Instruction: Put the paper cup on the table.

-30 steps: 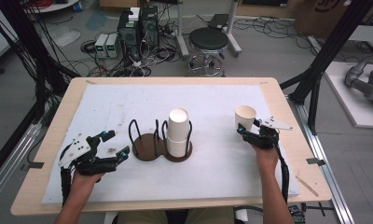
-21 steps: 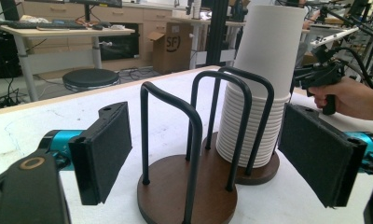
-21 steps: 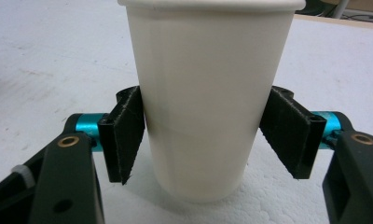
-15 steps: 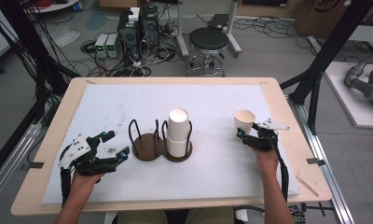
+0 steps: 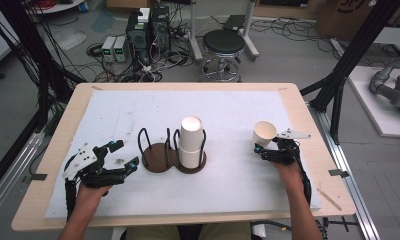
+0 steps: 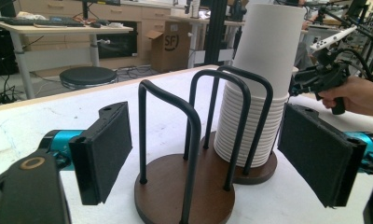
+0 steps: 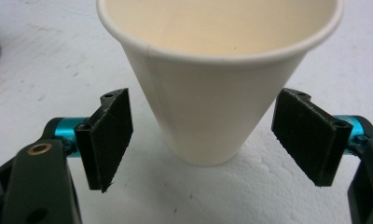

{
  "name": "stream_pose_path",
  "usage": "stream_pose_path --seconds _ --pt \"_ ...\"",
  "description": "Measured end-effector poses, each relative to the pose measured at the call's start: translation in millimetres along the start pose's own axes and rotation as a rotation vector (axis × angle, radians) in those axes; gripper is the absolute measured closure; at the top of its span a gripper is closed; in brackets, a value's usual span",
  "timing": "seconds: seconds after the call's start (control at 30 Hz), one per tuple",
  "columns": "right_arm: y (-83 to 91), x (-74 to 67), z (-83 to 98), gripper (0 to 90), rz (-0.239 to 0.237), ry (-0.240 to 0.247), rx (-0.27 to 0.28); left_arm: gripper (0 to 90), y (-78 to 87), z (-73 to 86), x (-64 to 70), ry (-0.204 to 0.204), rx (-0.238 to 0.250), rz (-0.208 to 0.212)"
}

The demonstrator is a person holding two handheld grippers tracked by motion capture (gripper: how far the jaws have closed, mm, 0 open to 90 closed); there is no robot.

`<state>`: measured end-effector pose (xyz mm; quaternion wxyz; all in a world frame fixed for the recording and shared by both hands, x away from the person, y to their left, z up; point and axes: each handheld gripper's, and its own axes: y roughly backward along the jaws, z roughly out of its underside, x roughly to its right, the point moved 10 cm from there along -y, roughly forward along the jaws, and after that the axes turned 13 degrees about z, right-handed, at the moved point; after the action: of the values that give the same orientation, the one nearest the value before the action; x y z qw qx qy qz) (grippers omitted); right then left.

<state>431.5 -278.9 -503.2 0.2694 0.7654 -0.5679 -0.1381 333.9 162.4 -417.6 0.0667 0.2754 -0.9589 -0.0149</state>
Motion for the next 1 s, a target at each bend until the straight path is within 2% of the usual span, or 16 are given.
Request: stream_pose_path --seconds 0.1,0.13,0.27,0.33,0.4,0.5,0.53,0.6,0.83,1.0 --pt "4.6 1.6 2.1 21.0 -0.008 -0.011 0.011 17.4 0.9 -0.3 -0.8 0.003 0.004 -0.002" --pt "11.0 4.0 5.4 20.9 -0.016 -0.023 0.015 17.3 1.1 -0.3 -1.0 0.004 0.005 -0.001" --pt "31.3 4.6 4.5 20.9 -0.041 -0.018 0.050 16.8 1.2 -0.3 -2.9 0.010 0.007 -0.004" --pt "38.0 3.6 3.2 20.9 -0.048 -0.013 0.066 16.1 0.9 -0.6 -4.3 0.019 0.009 -0.011" --pt "58.8 0.2 0.4 21.0 -0.054 0.008 0.110 15.9 0.8 -1.3 -5.5 0.028 0.011 -0.017" --pt "77.2 -5.6 -1.4 20.3 -0.059 0.020 0.154 15.9 0.6 -2.4 -6.6 0.025 0.015 -0.025" --pt "77.2 -5.6 -1.4 20.3 -0.059 0.020 0.154 15.9 0.6 -2.4 -6.6 0.025 0.015 -0.025" --pt "90.5 -11.8 -2.5 20.2 -0.059 0.046 0.182 15.9 -0.1 -3.5 -7.0 0.026 0.017 -0.025" --pt "104.8 -21.5 -2.4 20.3 -0.069 0.051 0.209 15.9 2.3 -4.3 -6.1 0.009 0.013 -0.030" --pt "111.8 -28.4 -5.0 20.3 -0.096 0.041 0.223 15.9 7.7 -3.7 -4.7 0.006 0.017 -0.036"
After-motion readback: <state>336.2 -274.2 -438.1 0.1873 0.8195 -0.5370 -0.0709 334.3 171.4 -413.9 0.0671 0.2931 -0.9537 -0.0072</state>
